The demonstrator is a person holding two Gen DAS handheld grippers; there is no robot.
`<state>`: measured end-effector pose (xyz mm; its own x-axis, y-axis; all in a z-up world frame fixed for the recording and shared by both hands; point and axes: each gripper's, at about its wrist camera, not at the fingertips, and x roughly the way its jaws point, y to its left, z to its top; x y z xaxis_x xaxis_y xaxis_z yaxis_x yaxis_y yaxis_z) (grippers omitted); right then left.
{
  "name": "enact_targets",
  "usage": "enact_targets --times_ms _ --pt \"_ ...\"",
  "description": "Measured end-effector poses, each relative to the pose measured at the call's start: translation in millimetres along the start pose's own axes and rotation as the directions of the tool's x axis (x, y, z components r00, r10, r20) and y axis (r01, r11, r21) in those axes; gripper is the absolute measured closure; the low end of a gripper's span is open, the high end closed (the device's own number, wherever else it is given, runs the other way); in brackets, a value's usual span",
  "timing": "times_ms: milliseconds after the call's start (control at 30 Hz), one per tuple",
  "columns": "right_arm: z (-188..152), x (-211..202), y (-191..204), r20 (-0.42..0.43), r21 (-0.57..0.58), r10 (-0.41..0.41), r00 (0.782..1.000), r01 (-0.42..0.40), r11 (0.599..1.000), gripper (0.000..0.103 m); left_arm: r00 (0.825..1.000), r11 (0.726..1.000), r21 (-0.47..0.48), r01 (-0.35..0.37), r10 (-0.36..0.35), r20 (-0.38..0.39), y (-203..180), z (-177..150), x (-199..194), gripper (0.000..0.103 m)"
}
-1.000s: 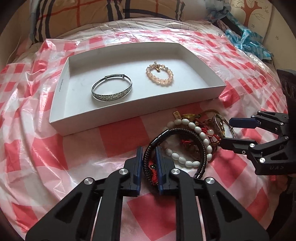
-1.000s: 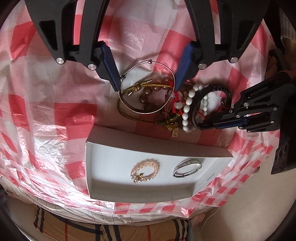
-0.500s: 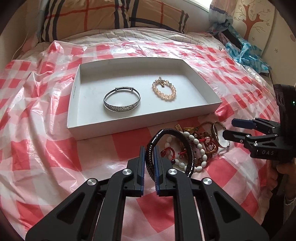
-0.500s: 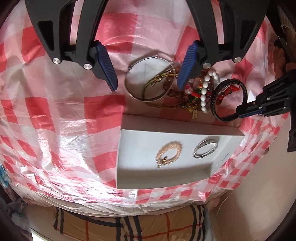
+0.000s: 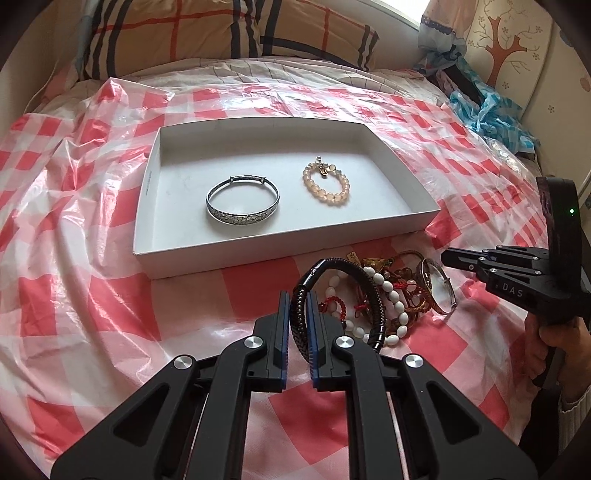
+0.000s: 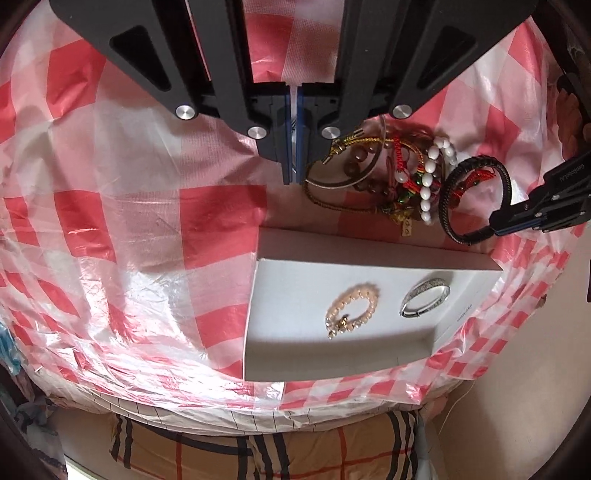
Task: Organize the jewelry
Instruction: 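Lift the black bracelet with the left tool while the right tool lifts the thin bangle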
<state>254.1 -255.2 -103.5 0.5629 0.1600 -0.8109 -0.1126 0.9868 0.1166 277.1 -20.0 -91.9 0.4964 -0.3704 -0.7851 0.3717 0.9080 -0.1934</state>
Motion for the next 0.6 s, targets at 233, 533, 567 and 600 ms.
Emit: enact_targets --times_ms 233,533,567,600 --pt "0.5 2.7 5.7 -0.034 -0.001 0.068 0.997 -0.068 0.998 0.047 1.000 1.000 0.002 -0.006 0.006 -0.001 0.0 -0.5 -0.4 0.095" --pt "-13.1 22.1 33.7 -0.111 -0.176 -0.004 0.994 -0.016 0.984 0.024 1.000 1.000 0.007 -0.002 0.002 -0.003 -0.5 0.0 -0.5 0.095" --pt "-13.2 21.3 33.9 -0.109 -0.177 0.007 0.994 -0.026 0.984 0.036 1.000 1.000 0.008 0.000 0.000 -0.003 -1.3 -0.1 -0.5 0.095" --pt "-11.6 18.6 33.2 -0.102 -0.171 0.017 0.995 -0.035 0.985 0.042 1.000 1.000 0.009 0.001 -0.001 -0.002 -1.6 0.0 -1.0 0.095"
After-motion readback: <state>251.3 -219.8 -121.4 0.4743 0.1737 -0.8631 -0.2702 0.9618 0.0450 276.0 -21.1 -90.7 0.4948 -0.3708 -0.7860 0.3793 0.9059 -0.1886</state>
